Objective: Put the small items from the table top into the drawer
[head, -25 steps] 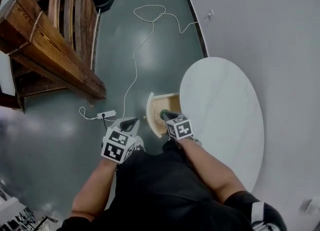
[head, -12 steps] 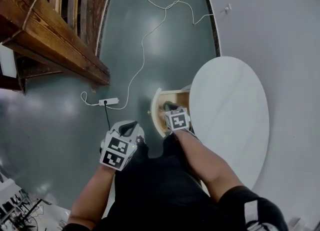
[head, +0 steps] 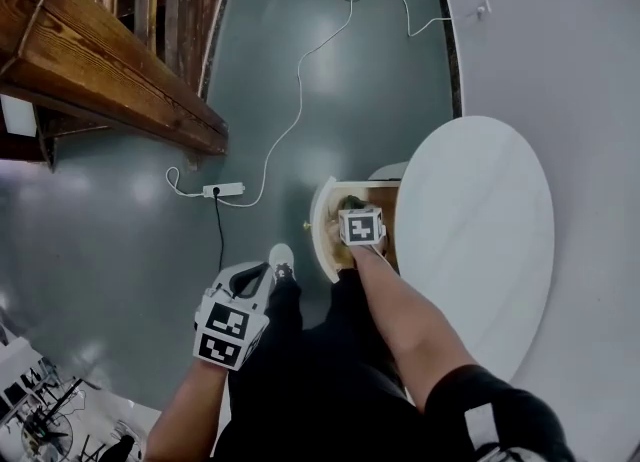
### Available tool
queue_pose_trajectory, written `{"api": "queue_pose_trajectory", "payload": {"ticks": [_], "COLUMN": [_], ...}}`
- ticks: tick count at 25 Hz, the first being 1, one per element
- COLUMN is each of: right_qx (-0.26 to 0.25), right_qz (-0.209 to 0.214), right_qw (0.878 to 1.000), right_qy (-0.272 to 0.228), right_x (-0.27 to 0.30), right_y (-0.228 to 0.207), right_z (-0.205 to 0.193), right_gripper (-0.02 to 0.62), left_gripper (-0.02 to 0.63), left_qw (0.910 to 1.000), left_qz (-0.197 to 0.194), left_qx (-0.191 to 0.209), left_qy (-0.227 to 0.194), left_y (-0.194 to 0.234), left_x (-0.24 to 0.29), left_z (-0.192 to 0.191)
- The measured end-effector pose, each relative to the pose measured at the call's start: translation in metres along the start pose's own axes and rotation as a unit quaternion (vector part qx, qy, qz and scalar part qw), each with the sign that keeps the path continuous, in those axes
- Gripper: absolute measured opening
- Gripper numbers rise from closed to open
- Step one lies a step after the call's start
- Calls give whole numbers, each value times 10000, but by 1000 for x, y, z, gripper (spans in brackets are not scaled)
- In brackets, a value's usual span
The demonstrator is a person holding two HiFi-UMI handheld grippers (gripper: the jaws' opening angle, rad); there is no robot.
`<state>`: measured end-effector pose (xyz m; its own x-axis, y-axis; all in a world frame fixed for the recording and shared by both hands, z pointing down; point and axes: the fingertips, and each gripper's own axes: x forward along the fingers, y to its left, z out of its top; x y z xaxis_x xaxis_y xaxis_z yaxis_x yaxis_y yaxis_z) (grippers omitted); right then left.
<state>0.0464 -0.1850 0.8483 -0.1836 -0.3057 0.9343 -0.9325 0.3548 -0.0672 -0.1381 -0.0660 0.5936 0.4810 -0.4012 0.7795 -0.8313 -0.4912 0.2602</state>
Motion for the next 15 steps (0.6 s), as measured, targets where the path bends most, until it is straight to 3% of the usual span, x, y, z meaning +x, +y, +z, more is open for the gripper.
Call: {"api": "queue_pose_trajectory", "payload": {"ticks": [6, 10, 15], "right_qx": [107, 111, 193], "right_qz": [132, 164, 159], "right_qw": [9989, 9993, 9994], "right_qy": [-429, -302, -242], "right_x": [14, 15, 3], "right_y": [-3, 1, 11], "right_z": [18, 11, 11], "right_gripper": [10, 49, 49], "left_gripper": [14, 14, 14], "left_qw": [9994, 9994, 9995], "left_qz": [-43, -68, -112], "left_qx": [-322, -329, -311], "left_qy": [94, 84, 4], "left_y": [5, 5, 12], "left_x": [5, 8, 8], "left_z": [-14, -12, -5]}}
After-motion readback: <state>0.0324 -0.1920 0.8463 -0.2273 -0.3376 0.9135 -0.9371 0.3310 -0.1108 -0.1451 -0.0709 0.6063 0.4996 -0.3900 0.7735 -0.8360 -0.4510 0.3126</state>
